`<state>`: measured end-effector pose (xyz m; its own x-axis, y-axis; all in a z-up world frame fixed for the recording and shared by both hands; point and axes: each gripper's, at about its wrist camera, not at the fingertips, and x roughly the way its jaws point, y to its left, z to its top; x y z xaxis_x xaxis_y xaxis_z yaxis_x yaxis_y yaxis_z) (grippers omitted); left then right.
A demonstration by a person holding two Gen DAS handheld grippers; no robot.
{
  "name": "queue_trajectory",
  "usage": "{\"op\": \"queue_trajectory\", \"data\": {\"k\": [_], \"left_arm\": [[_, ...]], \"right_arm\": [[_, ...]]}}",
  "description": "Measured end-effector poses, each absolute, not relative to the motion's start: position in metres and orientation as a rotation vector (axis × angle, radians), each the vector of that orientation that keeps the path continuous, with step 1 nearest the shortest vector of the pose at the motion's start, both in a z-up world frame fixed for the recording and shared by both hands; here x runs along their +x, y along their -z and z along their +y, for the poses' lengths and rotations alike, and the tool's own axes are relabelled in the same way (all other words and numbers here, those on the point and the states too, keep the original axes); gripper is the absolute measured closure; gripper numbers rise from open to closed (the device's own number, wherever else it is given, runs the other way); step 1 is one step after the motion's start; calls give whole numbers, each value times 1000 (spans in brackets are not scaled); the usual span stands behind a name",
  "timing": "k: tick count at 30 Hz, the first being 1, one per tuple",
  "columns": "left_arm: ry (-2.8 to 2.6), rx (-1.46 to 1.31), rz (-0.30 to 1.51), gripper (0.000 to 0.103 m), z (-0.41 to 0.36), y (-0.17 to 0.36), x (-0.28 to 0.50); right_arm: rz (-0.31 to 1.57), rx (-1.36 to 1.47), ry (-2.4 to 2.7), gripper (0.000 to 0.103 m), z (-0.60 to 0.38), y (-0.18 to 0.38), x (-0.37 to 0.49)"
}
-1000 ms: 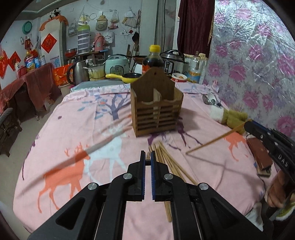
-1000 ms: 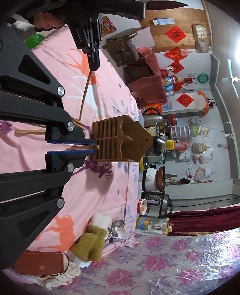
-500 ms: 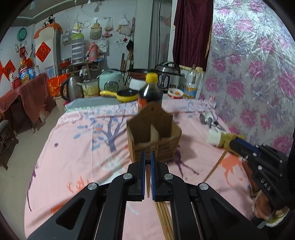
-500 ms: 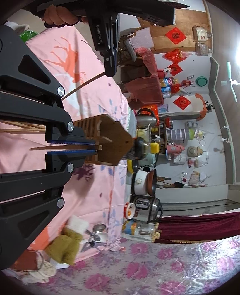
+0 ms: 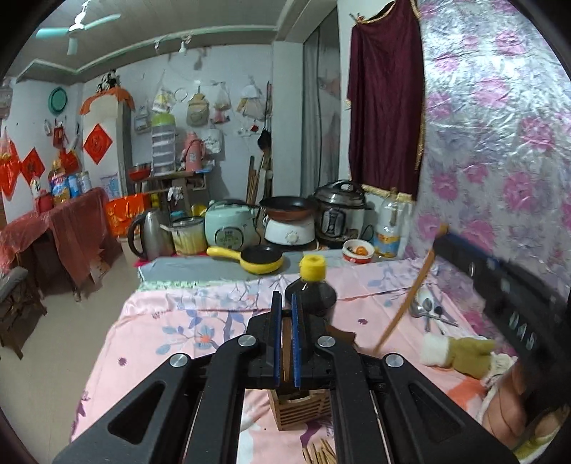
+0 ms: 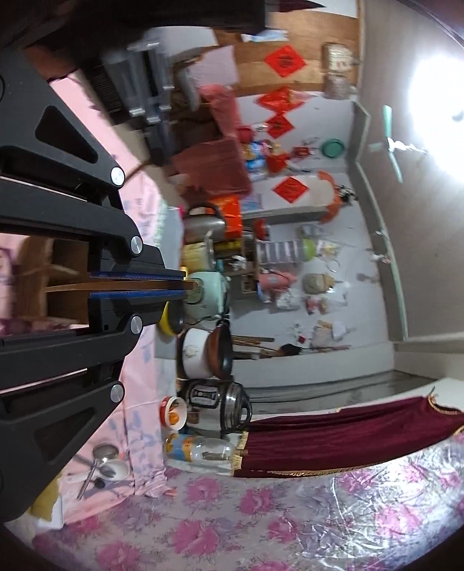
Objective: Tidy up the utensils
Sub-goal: 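Lift both chopsticks and drop them into the wooden holder, opening both grippers, then withdraw both grippers from the holder back over the bundle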
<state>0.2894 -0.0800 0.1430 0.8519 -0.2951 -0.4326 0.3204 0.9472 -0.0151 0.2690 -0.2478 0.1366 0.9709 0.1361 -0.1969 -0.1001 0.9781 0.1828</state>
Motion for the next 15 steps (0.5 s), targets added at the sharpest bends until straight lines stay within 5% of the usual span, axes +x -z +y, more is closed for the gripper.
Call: {"op": "queue_trajectory", "data": {"k": [4, 7, 8, 14, 15], "left_arm": [[299, 47, 518, 92, -78, -103, 309], [273, 41, 553, 55, -69, -87, 310], [271, 41, 539, 52, -65, -85, 304], [238, 26, 512, 34, -48, -85, 276], [230, 19, 508, 32, -45, -85, 270]], "right_arm": [[334, 206, -106, 96, -247, -90, 302], [386, 250, -99, 87, -259, -69, 297], [380, 259, -89, 85, -264, -66, 288], [351, 280, -50, 58, -280, -68, 243], [349, 291, -46, 46, -282, -67, 234]]}}
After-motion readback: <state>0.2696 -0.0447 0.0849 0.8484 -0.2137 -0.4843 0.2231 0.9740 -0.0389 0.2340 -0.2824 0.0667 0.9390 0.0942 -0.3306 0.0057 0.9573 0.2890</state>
